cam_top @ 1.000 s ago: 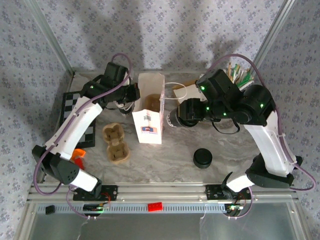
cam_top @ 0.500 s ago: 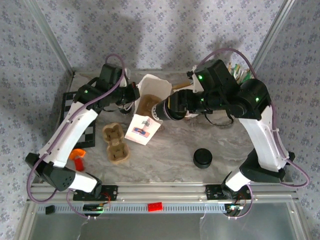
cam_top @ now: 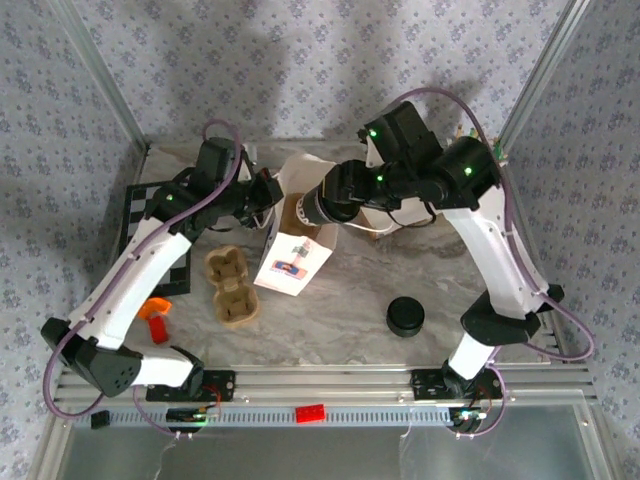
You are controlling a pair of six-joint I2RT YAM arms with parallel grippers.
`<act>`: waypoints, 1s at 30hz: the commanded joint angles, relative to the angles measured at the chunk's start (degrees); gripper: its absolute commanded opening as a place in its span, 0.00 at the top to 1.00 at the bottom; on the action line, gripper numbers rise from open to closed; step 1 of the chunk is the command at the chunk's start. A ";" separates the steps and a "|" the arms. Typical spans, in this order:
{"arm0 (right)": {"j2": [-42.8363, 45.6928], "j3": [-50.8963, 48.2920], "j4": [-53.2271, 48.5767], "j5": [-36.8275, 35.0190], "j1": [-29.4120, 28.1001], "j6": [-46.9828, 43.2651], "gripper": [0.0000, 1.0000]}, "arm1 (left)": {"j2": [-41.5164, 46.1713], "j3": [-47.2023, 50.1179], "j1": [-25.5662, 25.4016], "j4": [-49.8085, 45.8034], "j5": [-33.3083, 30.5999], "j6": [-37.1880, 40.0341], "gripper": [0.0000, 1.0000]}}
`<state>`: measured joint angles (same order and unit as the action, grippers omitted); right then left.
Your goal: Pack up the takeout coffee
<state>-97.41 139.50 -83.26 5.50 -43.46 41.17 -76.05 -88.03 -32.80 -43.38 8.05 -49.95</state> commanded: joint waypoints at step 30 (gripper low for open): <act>-14.22 4.53 -18.23 -11.36 -3.49 -1.20 0.44 | 7.49 16.79 -12.17 20.60 -9.78 -23.62 1.00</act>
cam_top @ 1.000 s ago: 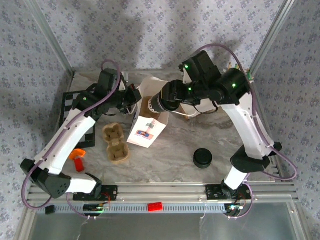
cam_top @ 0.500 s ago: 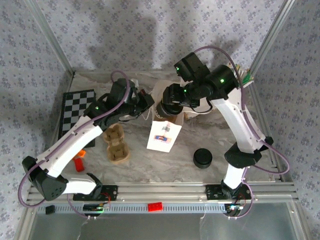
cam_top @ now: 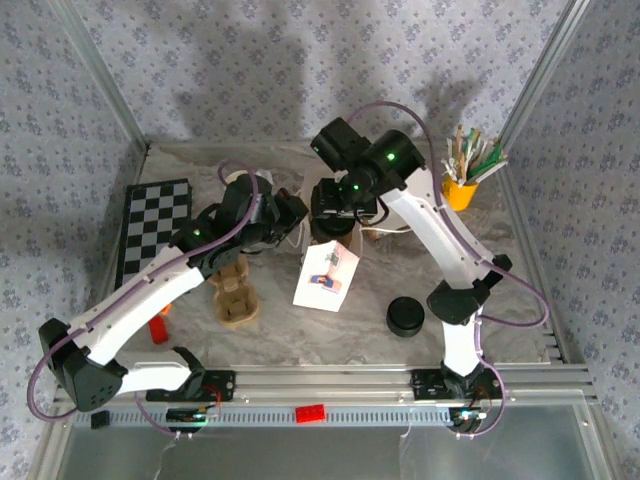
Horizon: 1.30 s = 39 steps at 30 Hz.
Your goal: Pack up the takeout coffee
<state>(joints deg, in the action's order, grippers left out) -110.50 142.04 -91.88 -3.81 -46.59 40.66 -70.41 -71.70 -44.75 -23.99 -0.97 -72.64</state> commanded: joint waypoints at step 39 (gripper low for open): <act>-6.33 -0.09 -11.62 -4.41 -3.45 2.10 0.48 | 5.39 0.77 5.90 -8.96 4.95 5.34 1.00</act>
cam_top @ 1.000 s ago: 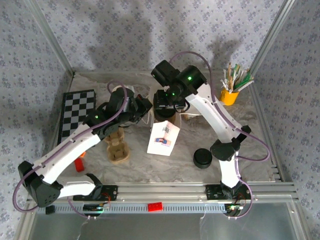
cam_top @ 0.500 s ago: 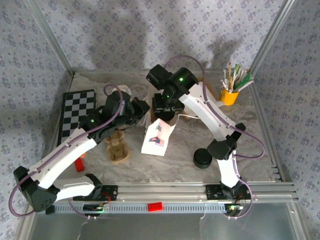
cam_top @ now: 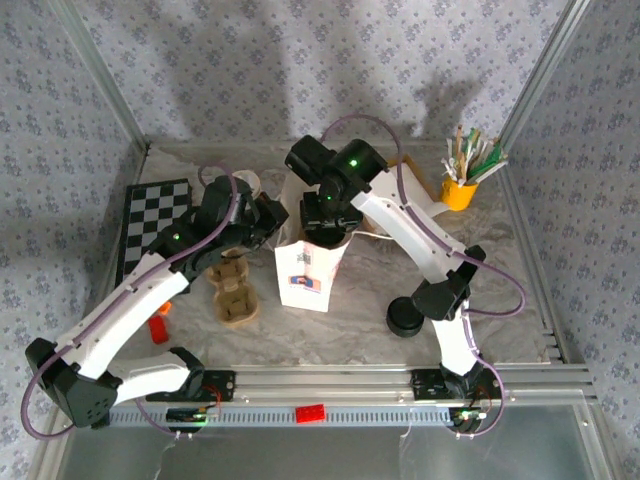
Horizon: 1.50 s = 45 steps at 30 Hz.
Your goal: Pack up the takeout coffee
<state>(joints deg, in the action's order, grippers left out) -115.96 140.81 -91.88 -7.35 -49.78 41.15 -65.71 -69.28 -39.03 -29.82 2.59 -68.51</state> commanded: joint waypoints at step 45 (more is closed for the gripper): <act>-2.31 2.19 -11.40 1.25 -1.46 2.35 0.52 | -6.46 -11.44 4.74 -7.35 0.32 11.22 0.66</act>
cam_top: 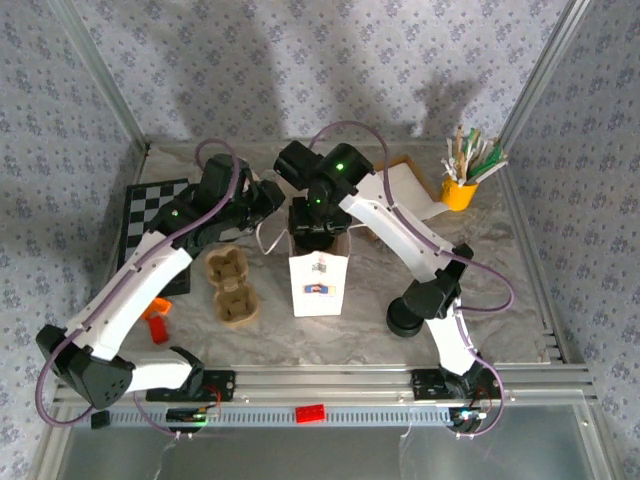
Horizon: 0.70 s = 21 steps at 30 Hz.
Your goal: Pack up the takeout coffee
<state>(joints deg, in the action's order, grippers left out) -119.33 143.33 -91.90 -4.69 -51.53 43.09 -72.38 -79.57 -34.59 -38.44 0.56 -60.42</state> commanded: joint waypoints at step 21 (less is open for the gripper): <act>-5.38 7.76 -10.12 -3.55 2.72 -0.40 0.52 | 1.51 0.66 0.83 -0.85 6.58 3.75 0.96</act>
<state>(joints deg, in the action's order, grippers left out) -123.20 149.34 -91.90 -7.03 -49.10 43.05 -72.62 -79.79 -34.06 -38.85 6.13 -56.62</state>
